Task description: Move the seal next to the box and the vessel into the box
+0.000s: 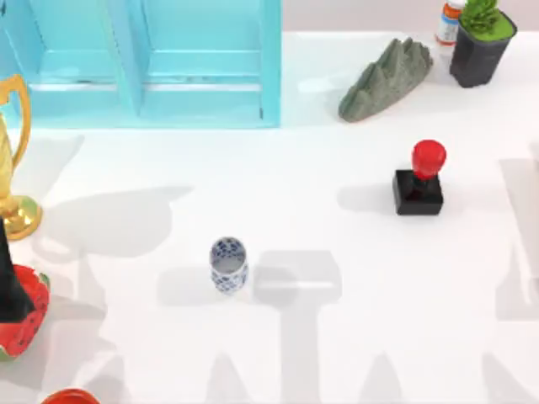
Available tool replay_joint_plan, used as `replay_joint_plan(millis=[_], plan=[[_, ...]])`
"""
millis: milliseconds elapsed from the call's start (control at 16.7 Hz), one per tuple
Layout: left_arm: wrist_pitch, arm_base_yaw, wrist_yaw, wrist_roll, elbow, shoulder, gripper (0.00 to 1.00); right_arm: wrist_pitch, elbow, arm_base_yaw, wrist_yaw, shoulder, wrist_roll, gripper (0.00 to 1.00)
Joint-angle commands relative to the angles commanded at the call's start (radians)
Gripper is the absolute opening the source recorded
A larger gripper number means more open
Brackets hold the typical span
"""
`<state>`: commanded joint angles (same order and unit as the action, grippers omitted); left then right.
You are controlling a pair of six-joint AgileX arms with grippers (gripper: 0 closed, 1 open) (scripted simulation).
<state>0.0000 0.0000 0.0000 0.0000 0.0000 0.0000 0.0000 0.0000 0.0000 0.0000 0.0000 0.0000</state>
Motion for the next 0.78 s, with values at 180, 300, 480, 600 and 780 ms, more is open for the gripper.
replay_joint_plan(millis=[180, 300, 480, 600, 780], plan=[[0.000, 0.000, 0.000, 0.000, 0.000, 0.000, 1.00, -0.007, 0.009, 0.000, 0.000, 0.009, 0.002, 1.00], [0.000, 0.000, 0.000, 0.000, 0.000, 0.000, 1.00, -0.045, 0.056, 0.001, 0.001, 0.057, 0.009, 1.00], [0.000, 0.000, 0.000, 0.000, 0.000, 0.000, 1.00, -0.150, 0.193, 0.005, 0.003, 0.197, 0.032, 1.00], [0.000, 0.000, 0.000, 0.000, 0.000, 0.000, 1.00, -0.248, 0.325, 0.011, 0.005, 0.331, 0.053, 1.00], [0.000, 0.000, 0.000, 0.000, 0.000, 0.000, 1.00, -0.423, 0.565, 0.026, 0.008, 0.577, 0.091, 1.00]])
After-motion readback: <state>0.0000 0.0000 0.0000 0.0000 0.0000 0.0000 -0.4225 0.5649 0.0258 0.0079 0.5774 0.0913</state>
